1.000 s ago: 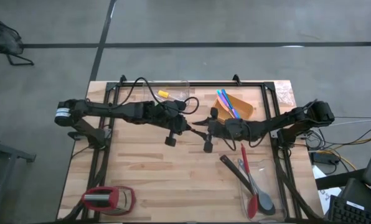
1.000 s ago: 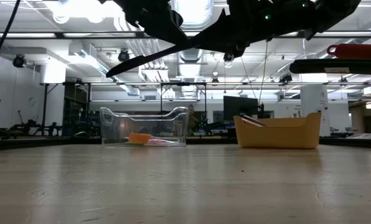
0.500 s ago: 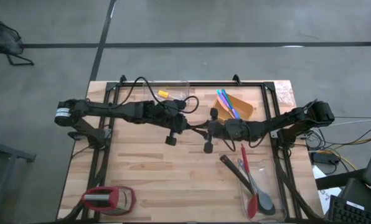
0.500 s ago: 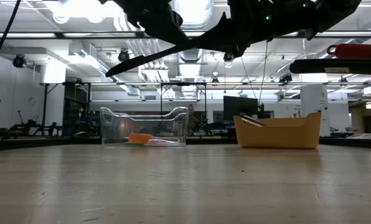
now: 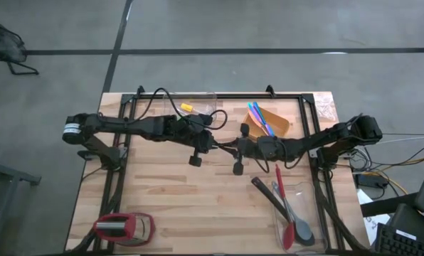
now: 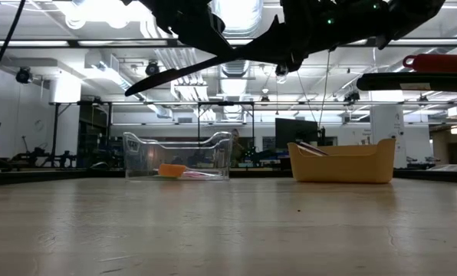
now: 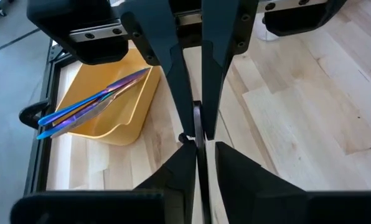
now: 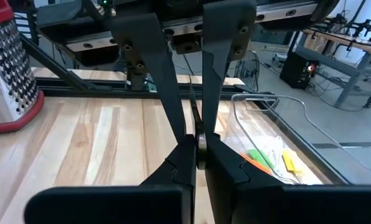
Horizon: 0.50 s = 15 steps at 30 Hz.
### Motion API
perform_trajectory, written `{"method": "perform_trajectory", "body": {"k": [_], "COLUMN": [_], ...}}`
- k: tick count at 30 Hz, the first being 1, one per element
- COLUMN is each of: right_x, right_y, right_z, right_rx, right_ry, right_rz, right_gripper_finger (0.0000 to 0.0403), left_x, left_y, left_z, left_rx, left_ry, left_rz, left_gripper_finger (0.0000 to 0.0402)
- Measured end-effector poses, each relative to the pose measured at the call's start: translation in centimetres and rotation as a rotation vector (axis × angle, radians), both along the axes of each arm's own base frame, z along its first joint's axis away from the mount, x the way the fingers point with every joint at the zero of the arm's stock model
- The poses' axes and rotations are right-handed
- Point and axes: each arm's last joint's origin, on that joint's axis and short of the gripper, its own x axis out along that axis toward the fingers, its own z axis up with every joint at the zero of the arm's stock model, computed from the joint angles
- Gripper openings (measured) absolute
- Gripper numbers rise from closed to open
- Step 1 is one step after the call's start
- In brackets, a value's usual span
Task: Pick & Place Kitchen Items
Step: Put the blue kitchen knife into the yellow bin
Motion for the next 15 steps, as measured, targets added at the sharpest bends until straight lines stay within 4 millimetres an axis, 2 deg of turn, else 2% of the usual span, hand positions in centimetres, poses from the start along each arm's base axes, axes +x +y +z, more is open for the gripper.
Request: {"method": "perform_trajectory", "body": {"k": [8, 15], "right_x": [-0.04, -0.40], "right_y": [-0.15, -0.35], "right_z": [-0.07, -0.08], "right_rx": [-0.004, -0.016], "right_ry": [0.006, 0.042], "right_rz": [-0.037, -0.101], "right_gripper_finger": [0.0012, 0.0011], "left_x": [0.10, -0.01], "left_y": [0.14, 0.12], "left_z": [0.19, 0.52], "left_rx": [0.028, 0.022], "left_ry": [-0.021, -0.040], "left_rz": [0.081, 0.094], "left_gripper_finger": [0.0065, 0.0106]}}
